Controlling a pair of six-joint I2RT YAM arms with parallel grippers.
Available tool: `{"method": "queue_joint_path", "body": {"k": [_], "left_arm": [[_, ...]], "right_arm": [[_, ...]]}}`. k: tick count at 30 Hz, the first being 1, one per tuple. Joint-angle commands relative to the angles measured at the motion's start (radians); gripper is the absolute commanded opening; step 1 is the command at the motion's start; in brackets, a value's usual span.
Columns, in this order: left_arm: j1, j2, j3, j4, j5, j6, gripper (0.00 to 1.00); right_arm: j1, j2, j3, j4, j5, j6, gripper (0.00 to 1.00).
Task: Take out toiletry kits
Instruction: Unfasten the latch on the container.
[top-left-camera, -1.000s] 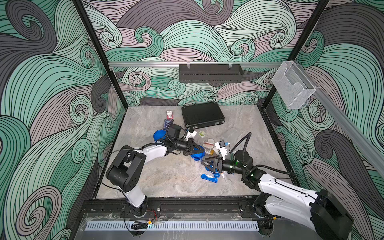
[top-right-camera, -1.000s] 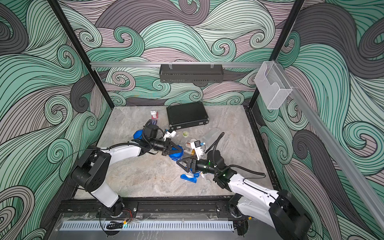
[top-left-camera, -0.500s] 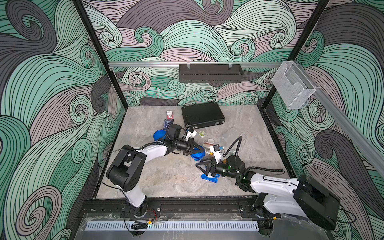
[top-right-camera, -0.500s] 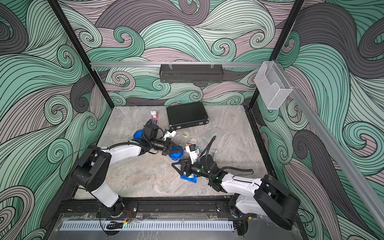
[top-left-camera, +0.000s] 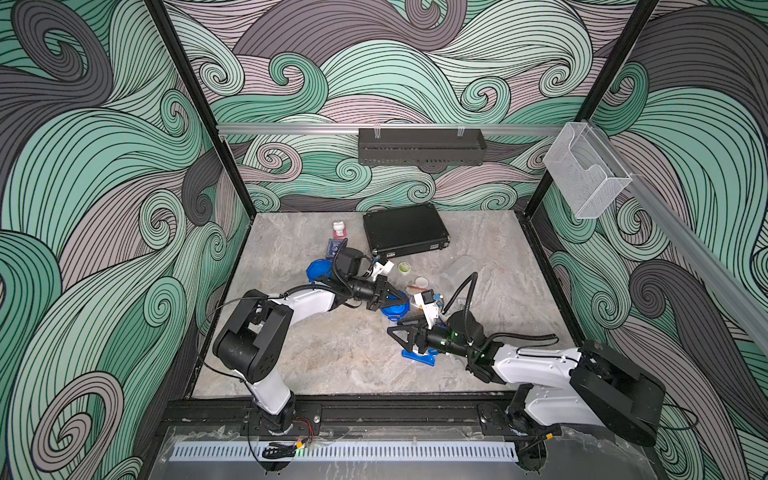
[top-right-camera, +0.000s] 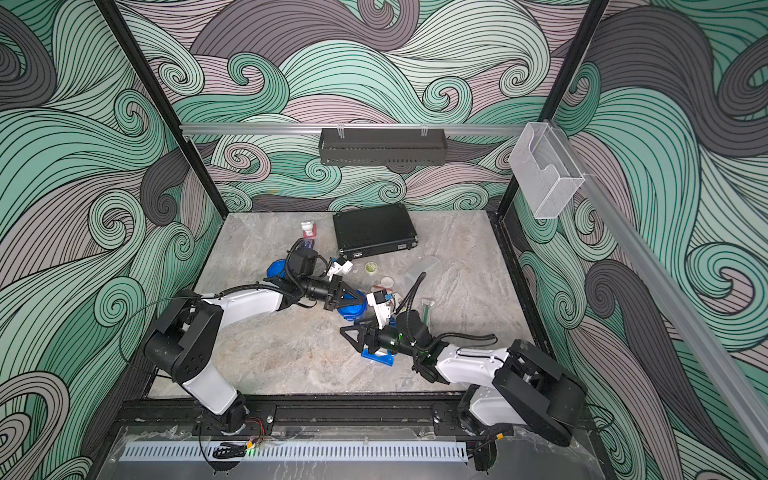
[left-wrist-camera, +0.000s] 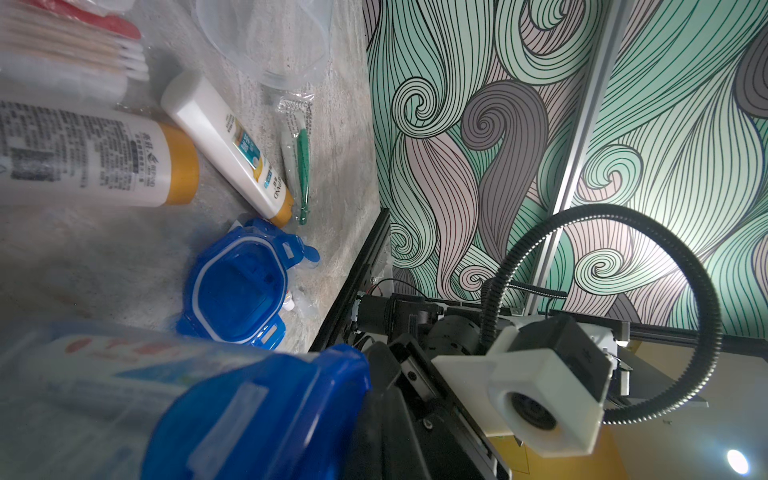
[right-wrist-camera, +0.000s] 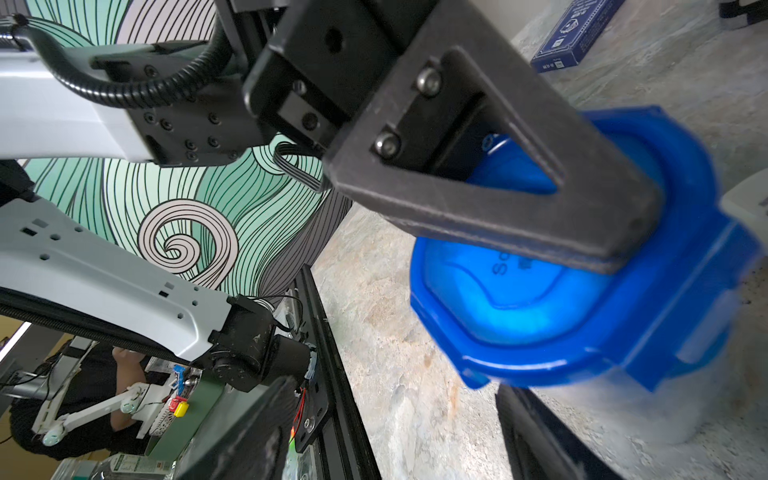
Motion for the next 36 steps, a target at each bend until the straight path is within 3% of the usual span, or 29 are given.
{"method": "queue_joint_path", "body": {"k": [1,9,18,31,36], "left_arm": [[-0.004,0.111,-0.084,-0.148,-0.200,0.070,0.00],[-0.005,0.112,-0.086,-0.148,-0.203,0.071,0.00],[-0.009,0.123,-0.101,-0.132,-0.207,0.067,0.00],[-0.015,0.131,-0.105,-0.134,-0.229,0.074,0.00],[-0.019,0.131,-0.112,-0.134,-0.236,0.078,0.00]], "right_arm": [[-0.007,-0.001,0.052,0.081,0.040,-0.039,0.78],[-0.005,0.026,0.064,0.134,0.013,-0.051,0.78],[-0.002,0.055,0.014,0.329,-0.016,-0.109,0.78],[-0.002,0.096,0.059,0.401,-0.266,-0.096,0.77],[-0.002,0.131,0.050,0.451,-0.298,-0.084,0.76]]}}
